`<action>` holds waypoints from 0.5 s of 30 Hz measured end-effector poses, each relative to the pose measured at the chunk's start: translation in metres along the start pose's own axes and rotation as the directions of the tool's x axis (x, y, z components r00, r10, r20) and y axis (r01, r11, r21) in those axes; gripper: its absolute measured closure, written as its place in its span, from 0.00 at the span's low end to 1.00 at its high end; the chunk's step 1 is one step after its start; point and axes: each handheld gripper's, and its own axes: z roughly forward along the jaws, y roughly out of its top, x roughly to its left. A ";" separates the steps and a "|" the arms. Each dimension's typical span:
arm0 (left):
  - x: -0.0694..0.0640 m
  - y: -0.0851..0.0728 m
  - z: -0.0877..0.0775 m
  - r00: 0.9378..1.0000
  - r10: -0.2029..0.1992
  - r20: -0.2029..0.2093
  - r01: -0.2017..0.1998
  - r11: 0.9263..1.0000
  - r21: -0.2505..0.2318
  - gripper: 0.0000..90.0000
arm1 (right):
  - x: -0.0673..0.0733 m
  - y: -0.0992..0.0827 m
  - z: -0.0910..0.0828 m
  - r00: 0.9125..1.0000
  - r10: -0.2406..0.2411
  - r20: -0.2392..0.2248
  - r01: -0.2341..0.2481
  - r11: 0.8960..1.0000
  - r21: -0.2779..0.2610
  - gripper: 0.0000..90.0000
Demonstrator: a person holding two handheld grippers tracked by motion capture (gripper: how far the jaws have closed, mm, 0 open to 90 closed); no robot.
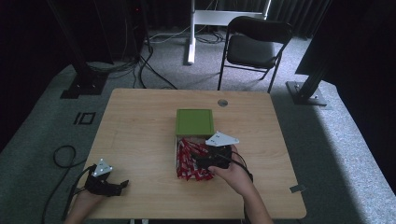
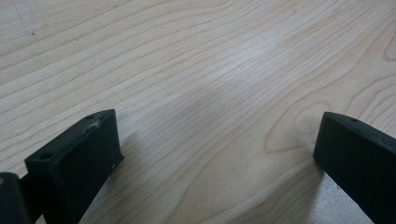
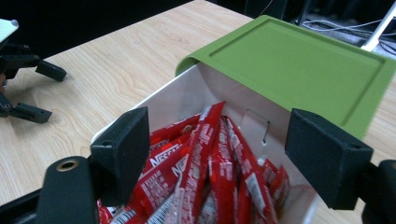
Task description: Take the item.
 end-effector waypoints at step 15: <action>0.000 0.000 0.000 1.000 -0.001 0.000 0.001 1.000 -0.001 0.02 | 0.012 -0.001 0.025 1.000 -0.012 -0.008 0.012 0.999 0.041 0.43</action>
